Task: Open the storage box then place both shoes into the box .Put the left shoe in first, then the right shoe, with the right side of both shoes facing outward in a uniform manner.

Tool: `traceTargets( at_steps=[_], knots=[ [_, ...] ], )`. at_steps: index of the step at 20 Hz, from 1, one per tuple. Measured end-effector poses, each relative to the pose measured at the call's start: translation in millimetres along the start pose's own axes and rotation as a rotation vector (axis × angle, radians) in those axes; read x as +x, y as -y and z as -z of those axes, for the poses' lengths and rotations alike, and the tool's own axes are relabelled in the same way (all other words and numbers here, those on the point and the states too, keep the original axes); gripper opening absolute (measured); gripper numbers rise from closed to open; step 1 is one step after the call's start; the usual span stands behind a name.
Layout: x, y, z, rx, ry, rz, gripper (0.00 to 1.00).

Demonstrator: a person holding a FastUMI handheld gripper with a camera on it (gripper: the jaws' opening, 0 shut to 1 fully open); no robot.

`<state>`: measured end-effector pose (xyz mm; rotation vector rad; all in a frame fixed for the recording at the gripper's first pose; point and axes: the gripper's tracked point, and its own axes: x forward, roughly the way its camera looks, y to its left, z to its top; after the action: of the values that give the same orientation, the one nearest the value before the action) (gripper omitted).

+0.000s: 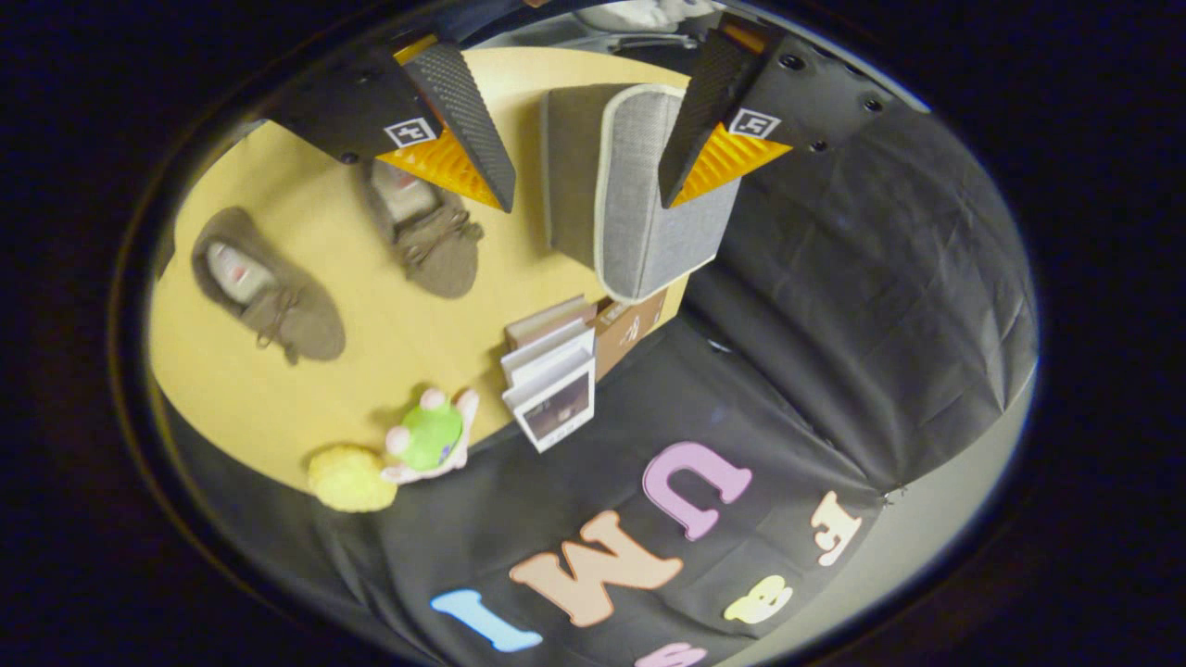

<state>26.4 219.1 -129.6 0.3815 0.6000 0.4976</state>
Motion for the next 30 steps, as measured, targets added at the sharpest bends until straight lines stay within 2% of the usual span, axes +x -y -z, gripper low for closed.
traceTargets(
  at_steps=[5, 9, 15, 19, 20, 22, 25, 30],
  knots=[
    [20.7, -8.0, 39.0, 0.219, -0.179, -0.087, 0.98],
    [29.1, -17.7, 65.8, 0.321, -0.287, -0.139, 0.98],
    [37.6, -33.1, 92.7, 0.395, -0.378, -0.182, 0.79],
    [35.0, -31.1, 89.7, 0.369, -0.370, -0.181, 0.52],
    [46.0, -36.2, 94.3, 0.371, -0.351, -0.183, 0.45],
    [33.7, -35.0, 71.3, 0.404, -0.306, -0.195, 0.32],
    [26.1, -43.8, 69.1, 0.343, -0.299, -0.206, 0.11],
    [10.6, -77.4, 52.7, 0.209, -0.241, -0.245, 0.08]
  ],
)
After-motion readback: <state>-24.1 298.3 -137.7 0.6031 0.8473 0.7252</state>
